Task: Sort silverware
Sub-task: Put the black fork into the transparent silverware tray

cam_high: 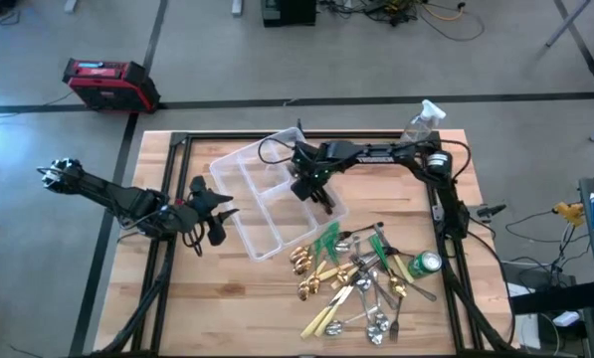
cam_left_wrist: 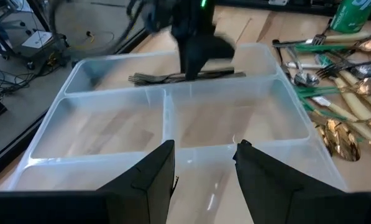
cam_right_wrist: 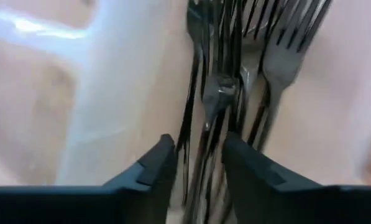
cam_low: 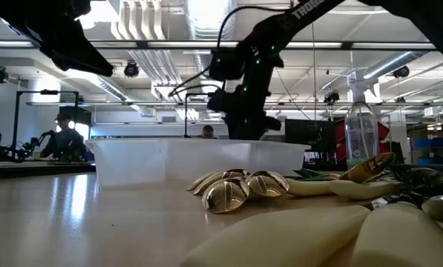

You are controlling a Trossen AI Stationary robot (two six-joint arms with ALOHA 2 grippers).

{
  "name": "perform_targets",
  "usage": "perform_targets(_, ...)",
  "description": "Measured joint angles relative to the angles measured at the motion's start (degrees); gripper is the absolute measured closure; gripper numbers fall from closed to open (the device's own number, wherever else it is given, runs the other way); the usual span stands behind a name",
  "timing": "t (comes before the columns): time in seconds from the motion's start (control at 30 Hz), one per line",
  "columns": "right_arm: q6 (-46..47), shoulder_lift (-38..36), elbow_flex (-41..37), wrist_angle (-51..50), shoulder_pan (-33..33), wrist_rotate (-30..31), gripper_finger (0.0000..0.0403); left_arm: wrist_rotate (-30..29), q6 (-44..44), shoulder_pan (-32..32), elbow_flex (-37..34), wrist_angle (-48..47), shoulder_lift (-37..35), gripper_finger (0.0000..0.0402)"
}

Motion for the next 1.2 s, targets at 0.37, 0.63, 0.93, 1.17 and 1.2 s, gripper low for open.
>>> perform_targets(0.37, -28.3, -14.2, -1.1, -21.9, 7.3, 0.7, 0.0207, 1.9, -5.2, -0.2, -0.1, -2.4, 0.0, 0.0247)
perform_targets(0.63, -30.1, -22.9, -15.3, -20.7, 15.5, 1.3, 0.0231, 1.5, -6.6, -0.2, -1.1, -2.4, 0.1, 0.0247)
perform_targets(0.93, -28.5, -22.6, -31.8, -2.4, 17.9, 1.3, 0.0265, -1.2, -5.0, -0.2, -1.1, -1.5, 0.1, 0.0247)
perform_targets(1.17, -24.6, -22.5, -34.9, 0.0, 18.2, 1.2, 0.0289, -1.2, -5.0, -0.2, -1.1, -1.4, 0.1, 0.0247)
perform_targets(1.2, -24.0, -22.5, -35.4, 1.1, 18.5, 1.3, 0.0292, -1.3, -5.0, -0.2, -1.1, -1.3, 0.1, 0.0247)
